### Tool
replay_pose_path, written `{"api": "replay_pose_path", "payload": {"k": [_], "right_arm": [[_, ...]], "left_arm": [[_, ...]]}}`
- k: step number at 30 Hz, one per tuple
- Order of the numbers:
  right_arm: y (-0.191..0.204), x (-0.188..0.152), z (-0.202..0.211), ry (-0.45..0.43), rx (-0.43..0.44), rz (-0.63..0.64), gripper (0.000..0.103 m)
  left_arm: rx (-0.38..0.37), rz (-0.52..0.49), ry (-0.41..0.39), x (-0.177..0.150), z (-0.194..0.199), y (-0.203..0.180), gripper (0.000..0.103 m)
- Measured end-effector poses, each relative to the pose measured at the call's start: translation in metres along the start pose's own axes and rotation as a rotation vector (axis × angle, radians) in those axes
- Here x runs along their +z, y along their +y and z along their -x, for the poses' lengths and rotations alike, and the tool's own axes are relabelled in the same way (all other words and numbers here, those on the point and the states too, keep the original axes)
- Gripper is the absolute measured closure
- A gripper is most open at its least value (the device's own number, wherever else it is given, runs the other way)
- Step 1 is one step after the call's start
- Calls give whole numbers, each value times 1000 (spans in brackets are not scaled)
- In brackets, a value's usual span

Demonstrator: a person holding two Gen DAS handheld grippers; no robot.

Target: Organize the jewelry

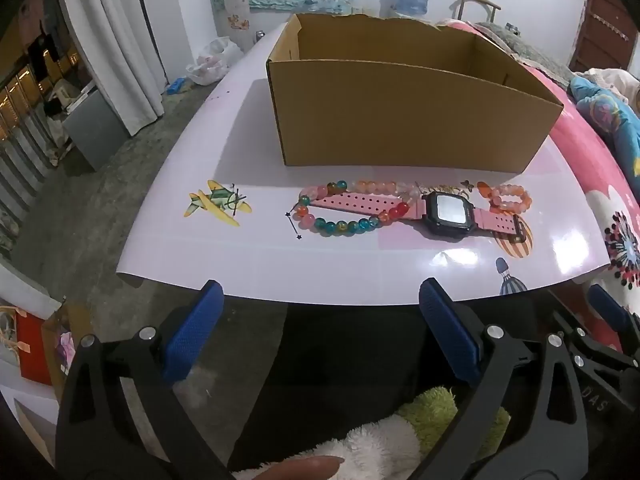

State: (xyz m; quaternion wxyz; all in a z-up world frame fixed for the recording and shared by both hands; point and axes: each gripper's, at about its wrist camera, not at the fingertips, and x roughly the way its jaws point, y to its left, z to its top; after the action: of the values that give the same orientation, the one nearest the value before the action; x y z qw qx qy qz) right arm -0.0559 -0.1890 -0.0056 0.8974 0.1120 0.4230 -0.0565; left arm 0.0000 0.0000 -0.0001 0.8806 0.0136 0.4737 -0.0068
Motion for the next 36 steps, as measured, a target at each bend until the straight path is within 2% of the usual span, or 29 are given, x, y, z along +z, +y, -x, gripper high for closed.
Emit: {"api": "replay_pose_path", "payload": {"k": [36], "right_arm": [[-2, 2, 5, -5, 11, -14, 6]], "left_arm": [[-7, -22, 13, -4, -1, -6, 8]]}}
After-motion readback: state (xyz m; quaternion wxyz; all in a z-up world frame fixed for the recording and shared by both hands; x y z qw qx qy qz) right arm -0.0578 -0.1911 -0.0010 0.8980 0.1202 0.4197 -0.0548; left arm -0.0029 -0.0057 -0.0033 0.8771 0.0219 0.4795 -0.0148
